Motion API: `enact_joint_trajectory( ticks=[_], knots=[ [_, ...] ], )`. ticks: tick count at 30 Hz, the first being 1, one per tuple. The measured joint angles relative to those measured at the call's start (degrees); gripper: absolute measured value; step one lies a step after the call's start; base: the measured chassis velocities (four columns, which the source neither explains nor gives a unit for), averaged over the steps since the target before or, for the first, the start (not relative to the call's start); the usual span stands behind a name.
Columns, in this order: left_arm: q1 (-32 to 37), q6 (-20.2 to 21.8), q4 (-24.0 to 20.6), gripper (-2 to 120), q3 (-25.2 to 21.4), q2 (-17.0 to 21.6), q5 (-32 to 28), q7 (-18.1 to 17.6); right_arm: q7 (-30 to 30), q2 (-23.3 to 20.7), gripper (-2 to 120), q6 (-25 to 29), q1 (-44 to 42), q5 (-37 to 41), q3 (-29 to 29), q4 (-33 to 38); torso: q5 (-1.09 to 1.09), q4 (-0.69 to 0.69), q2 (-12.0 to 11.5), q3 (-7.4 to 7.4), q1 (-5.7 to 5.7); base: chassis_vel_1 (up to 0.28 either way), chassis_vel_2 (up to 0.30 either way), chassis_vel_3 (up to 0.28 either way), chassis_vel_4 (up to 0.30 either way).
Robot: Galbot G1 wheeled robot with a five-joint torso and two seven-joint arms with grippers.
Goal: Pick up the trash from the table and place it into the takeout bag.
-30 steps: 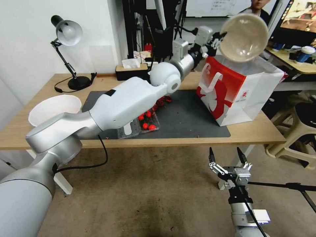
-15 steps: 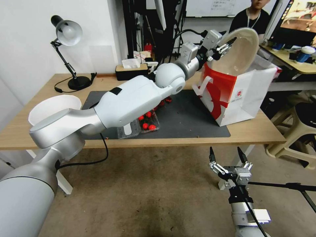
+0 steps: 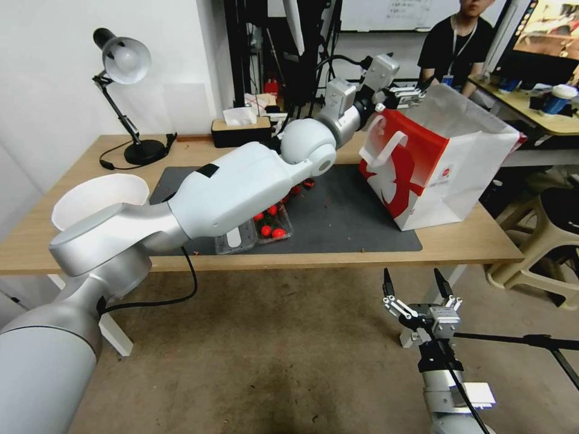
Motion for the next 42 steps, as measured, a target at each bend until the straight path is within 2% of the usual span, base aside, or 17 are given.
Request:
enact_joint_trajectory(
  ticks=[5,9,10,11,12,13,14,16,19,22,23,25,26,30,31,38,42],
  knots=[
    [1.9,0.8,-2.4,100,-0.8,2.1,-1.6,-3.6,0.0,0.0,100,0.0,-0.1,0.0,0.0,0.1,-0.01,0.02,0.0,0.0,0.0,0.0,0.0,0.0,0.0],
    [7.3,0.5,-8.7,100,-3.0,6.9,-1.2,-11.7,0.0,0.2,100,0.0,-0.3,0.0,0.0,0.3,-0.01,0.0,0.0,0.0,0.0,0.0,0.0,0.0,0.0],
    [7.3,0.5,-8.7,100,-3.0,6.9,-1.2,-11.7,0.0,0.2,100,0.0,-0.3,0.0,0.0,0.3,-0.01,0.0,0.0,0.0,0.0,0.0,0.0,0.0,0.0],
    [9.2,0.5,-10.7,100,-3.8,8.9,-0.3,-12.2,0.0,0.3,100,0.0,-0.4,-0.1,0.0,0.4,-0.02,0.02,0.0,0.0,0.0,0.0,0.0,0.0,0.0],
    [12.4,0.3,-13.9,100,-5.3,12.3,0.6,-12.7,0.0,0.2,100,0.0,-0.5,-0.1,0.1,0.4,-0.02,-0.02,0.0,0.0,0.0,0.0,0.0,0.0,0.0],
    [15.1,0.1,-16.3,100,-6.7,15.3,1.2,-12.9,0.0,0.2,100,0.0,-0.5,-0.1,0.1,0.5,-0.01,0.02,0.0,0.0,0.0,0.0,0.0,0.0,0.0],
    [15.1,0.1,-16.3,100,-6.7,15.3,1.2,-12.9,0.0,0.2,100,0.0,-0.5,-0.1,0.1,0.5,-0.01,0.02,0.0,0.0,0.0,0.0,0.0,0.0,0.0],
    [21.4,-0.5,-21.5,100,-10.4,21.0,2.1,-13.1,0.1,0.0,100,-0.2,-0.6,0.3,-0.2,0.8,-0.02,0.03,0.0,-0.01,0.0,0.0,0.0,0.0,0.0],
    [26.2,-0.8,-24.1,100,-13.4,23.8,3.1,-13.1,0.1,0.0,100,-0.3,-0.6,0.3,-0.3,0.9,-0.02,0.01,0.0,0.0,-0.01,0.0,0.0,0.0,0.0],
    [35.6,-1.6,-27.6,100,-20.0,27.9,4.8,-13.1,0.0,-0.1,100,-0.5,-0.4,0.2,-0.6,0.9,-0.02,0.03,0.0,0.0,0.0,0.0,0.0,0.0,0.0],
    [35.6,-1.6,-27.6,100,-20.0,27.9,4.8,-13.1,0.0,-0.1,100,-0.5,-0.4,0.2,-0.6,0.9,-0.02,0.03,0.0,0.0,0.0,0.0,0.0,0.0,0.0],
    [43.1,-2.1,-30.7,100,-26.3,29.8,6.7,-13.0,0.0,-0.2,100,-0.5,-0.3,0.2,-0.8,0.9,0.0,0.02,0.0,-0.01,-0.01,0.0,0.0,0.0,0.0],
    [43.1,-2.1,-30.7,100,-26.3,29.8,6.7,-13.0,0.0,-0.2,100,-0.5,-0.3,0.2,-0.8,0.9,0.0,0.02,0.0,-0.01,-0.01,0.0,0.0,0.0,0.0],
    [58.1,-3.2,-35.5,100,-36.7,31.9,10.4,-12.6,0.0,-0.7,100,-0.6,-0.3,0.1,-1.1,1.0,-0.02,0.03,0.0,-0.01,-0.01,0.0,0.0,0.0,0.0],
    [58.1,-3.2,-35.5,100,-36.7,31.9,10.4,-12.6,0.0,-0.7,100,-0.6,-0.3,0.1,-1.1,1.0,-0.02,0.03,0.0,-0.01,-0.01,0.0,0.0,0.0,0.0],
    [72.7,-8.2,-38.5,100,-45.4,33.8,14.5,-12.7,-0.4,-1.1,100,-0.6,-0.2,0.2,-1.2,1.3,0.0,-0.02,0.0,0.0,-0.01,0.0,0.0,0.0,0.0],
    [81.8,-10.2,-40.5,100,-50.2,33.0,16.9,-13.5,-0.9,-1.4,100,-0.8,0.0,0.8,-1.0,1.7,0.0,0.03,0.0,-0.01,-0.01,0.0,0.0,0.0,0.0]
  ],
)
